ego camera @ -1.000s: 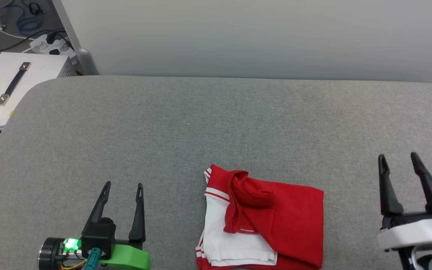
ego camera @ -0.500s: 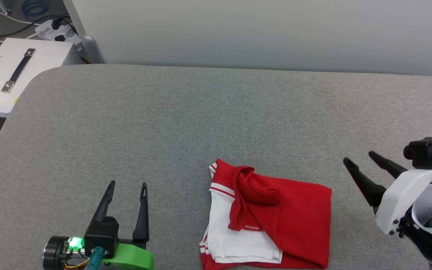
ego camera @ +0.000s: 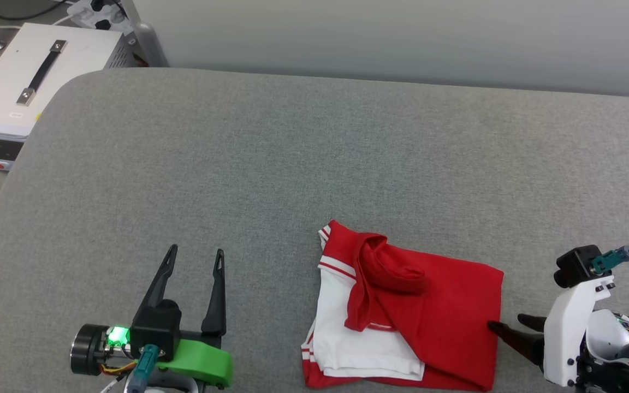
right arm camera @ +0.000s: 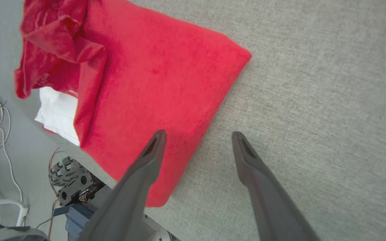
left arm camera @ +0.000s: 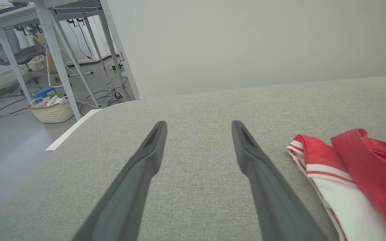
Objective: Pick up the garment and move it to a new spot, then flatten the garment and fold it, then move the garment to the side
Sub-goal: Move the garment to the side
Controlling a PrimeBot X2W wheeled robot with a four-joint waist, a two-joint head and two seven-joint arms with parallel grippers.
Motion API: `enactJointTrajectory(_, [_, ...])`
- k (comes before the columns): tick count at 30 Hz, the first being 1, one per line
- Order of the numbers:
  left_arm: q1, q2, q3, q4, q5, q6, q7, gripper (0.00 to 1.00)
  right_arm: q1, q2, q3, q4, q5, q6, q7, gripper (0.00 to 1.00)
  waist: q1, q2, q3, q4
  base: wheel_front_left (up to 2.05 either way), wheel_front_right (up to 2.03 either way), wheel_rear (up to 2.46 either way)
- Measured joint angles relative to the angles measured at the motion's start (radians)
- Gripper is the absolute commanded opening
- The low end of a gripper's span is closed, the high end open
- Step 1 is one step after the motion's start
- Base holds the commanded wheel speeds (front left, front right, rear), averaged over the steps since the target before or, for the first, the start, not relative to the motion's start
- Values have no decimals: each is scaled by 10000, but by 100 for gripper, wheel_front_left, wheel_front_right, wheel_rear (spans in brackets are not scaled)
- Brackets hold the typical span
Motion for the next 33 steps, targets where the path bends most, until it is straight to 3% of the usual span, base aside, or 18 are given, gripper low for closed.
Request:
enactJointTrajectory(9, [-347,-48,-119,8,33,-13,0,100,-675,612,589,1250,385,0,-520,100,0,0,623,323,0,0,0])
enactJointTrajectory(16, [-467,-81,-167,75,69,-77,0,100,-1043,550,1536,1691,583,0,-1087,100,0,0,958,527,0,0,0])
enactJointTrajectory(17, [-469,-84,-171,92,69,-77,0,100,-1075,500,1634,1701,583,0,-1239,38,0,0,963,527,0,0,0])
enactJointTrajectory(18, [-471,-88,-173,111,69,-77,-2,100,-1100,462,1705,1733,598,0,-1407,0,0,0,955,518,0,0,0])
enactJointTrajectory(26, [-460,-90,-140,184,69,-71,-2,100,-1290,54,2220,1726,725,2,-2422,0,0,0,716,284,0,0,0])
enactJointTrajectory(33, [-287,-86,-77,157,67,4,0,100,-1711,-1020,2339,1214,288,2,-2920,0,0,0,518,-260,0,0,0])
